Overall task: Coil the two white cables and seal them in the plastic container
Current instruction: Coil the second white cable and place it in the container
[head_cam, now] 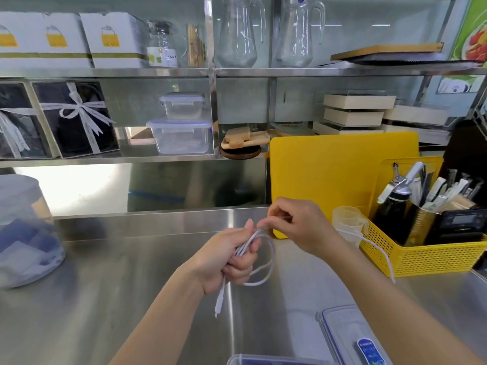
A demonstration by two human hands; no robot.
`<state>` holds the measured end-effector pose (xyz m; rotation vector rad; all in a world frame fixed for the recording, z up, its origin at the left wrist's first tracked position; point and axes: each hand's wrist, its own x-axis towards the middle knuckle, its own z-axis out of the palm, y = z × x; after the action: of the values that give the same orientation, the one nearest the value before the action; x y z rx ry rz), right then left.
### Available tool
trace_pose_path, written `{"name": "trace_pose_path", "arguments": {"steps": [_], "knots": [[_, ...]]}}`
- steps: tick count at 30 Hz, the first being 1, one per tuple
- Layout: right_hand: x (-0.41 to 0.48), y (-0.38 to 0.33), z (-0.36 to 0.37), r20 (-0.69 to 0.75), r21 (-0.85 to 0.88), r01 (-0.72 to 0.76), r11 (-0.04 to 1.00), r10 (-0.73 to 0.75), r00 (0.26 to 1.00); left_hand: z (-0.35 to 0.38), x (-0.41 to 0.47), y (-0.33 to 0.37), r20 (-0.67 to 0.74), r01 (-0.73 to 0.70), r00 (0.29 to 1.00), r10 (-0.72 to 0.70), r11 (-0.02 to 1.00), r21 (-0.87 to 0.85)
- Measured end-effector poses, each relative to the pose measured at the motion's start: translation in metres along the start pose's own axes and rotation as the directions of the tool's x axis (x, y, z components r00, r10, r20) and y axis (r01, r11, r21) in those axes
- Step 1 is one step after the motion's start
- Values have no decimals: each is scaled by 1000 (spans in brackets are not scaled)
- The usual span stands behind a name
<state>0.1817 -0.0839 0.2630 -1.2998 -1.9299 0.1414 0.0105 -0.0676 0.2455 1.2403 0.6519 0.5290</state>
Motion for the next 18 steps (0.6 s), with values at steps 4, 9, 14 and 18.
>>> {"name": "trace_pose_path", "arguments": {"steps": [4, 9, 14, 18], "knots": [[-1, 27, -9, -13, 254, -128, 959, 136, 991, -16, -10, 1, 64, -42, 996, 58, 971, -235], [-10, 51, 5, -24, 250, -195, 948, 207, 978, -21, -14, 6, -57, -178, 984, 169, 939, -294], [-27, 66, 34, -108, 124, -230, 965, 243, 964, -20, -14, 16, -255, -332, 937, 239, 840, -429], [-41, 58, 42, 150, -329, -64, 942, 119, 982, -26, -11, 16, -465, -414, 852, 240, 853, -319]]}}
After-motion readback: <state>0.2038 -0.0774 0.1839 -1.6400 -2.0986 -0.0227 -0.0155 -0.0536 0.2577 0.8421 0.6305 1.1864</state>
